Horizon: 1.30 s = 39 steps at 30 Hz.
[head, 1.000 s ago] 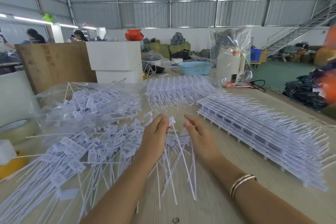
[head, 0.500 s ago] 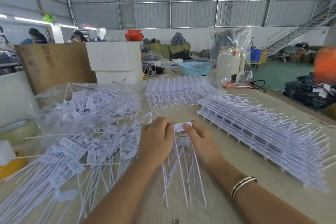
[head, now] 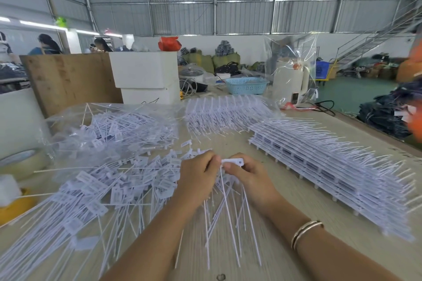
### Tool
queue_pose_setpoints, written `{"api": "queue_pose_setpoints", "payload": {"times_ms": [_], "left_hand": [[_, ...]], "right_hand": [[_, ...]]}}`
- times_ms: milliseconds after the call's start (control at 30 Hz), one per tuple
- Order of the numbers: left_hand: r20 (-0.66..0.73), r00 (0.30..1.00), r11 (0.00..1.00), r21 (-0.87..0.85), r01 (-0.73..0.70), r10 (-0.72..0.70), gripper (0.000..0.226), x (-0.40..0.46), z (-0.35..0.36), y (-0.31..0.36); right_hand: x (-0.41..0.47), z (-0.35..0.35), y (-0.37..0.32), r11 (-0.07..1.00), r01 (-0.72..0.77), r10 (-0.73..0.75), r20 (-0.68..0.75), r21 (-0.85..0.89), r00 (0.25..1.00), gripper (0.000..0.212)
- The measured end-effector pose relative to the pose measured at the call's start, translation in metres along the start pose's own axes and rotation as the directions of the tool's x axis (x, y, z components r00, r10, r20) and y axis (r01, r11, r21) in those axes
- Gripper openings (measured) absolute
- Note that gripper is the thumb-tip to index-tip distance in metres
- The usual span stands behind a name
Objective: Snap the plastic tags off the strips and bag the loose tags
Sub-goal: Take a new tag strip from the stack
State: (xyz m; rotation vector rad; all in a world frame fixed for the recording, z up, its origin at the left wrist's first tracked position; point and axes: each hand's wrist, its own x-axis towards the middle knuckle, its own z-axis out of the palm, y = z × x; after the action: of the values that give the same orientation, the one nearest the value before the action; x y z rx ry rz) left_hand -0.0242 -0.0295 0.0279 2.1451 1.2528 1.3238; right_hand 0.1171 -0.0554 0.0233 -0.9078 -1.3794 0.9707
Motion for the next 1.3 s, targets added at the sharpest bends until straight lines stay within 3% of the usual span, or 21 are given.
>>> {"api": "queue_pose_setpoints", "payload": {"times_ms": [100,200,267,333,400,467,567,667,867,967,1067,1167,1300], "left_hand": [[-0.018,0.992,0.98,-0.161,0.12,-0.125,0.034,-0.001,0.003,0.006],[-0.123,0.945,0.902,-0.356,0.243,-0.303,0.034,0.004,-0.002,0.006],[-0.156,0.951,0.914,-0.354,0.198,-0.266,0.034,0.003,-0.007,0.003],[-0.147,0.967,0.924,-0.353,0.144,-0.207,0.036,0.002,-0.009,0.002],[-0.123,0.978,0.917,-0.383,0.111,-0.17,0.037,0.001,-0.009,0.004],[-0.08,0.989,0.938,-0.336,0.088,-0.121,0.026,0.0,-0.007,0.004],[-0.026,0.999,0.99,-0.14,0.018,-0.022,0.021,-0.003,-0.003,0.0],[0.006,0.998,0.997,0.022,-0.07,0.07,0.027,-0.003,-0.001,-0.001],[0.008,0.991,0.988,0.07,-0.135,0.135,0.016,-0.006,0.006,-0.001],[-0.084,0.996,0.999,0.009,-0.035,0.036,0.024,-0.005,0.003,0.0],[-0.1,0.995,1.0,0.0,0.017,-0.017,0.012,-0.005,-0.001,-0.001],[-0.08,0.996,0.999,-0.021,0.049,-0.051,0.038,-0.004,-0.003,-0.001],[-0.02,1.0,0.999,0.03,-0.011,0.012,0.038,-0.002,-0.004,-0.001]], "right_hand": [[0.0,0.004,0.0,0.997,0.042,-0.039,-0.054,0.058,0.998,0.009],[0.002,-0.004,0.0,0.992,0.084,-0.061,-0.231,0.092,0.971,0.012],[0.003,-0.013,0.0,0.995,0.018,0.015,-0.308,0.103,0.951,0.014],[0.003,-0.016,0.002,0.994,-0.08,0.097,-0.288,0.07,0.953,0.013],[0.004,-0.013,0.004,0.979,-0.132,0.085,-0.274,-0.158,0.958,0.013],[0.006,-0.009,0.009,0.881,-0.137,0.028,-0.239,-0.452,0.971,0.027],[0.006,-0.005,0.007,0.807,-0.161,0.033,-0.228,-0.569,0.973,0.042],[0.003,-0.002,0.004,0.854,-0.01,-0.093,-0.17,-0.52,0.981,0.015],[0.002,0.002,0.003,0.886,-0.009,-0.023,-0.064,-0.463,0.998,0.02],[0.0,-0.002,0.0,0.956,-0.012,-0.026,-0.124,-0.293,0.992,0.024],[-0.001,-0.006,-0.001,0.981,-0.011,-0.021,-0.167,-0.192,0.986,0.026],[0.0,-0.005,-0.002,0.989,-0.031,0.029,-0.011,-0.143,1.0,0.021],[0.001,-0.003,0.0,0.999,-0.036,0.036,0.122,-0.002,0.992,0.008]]}}
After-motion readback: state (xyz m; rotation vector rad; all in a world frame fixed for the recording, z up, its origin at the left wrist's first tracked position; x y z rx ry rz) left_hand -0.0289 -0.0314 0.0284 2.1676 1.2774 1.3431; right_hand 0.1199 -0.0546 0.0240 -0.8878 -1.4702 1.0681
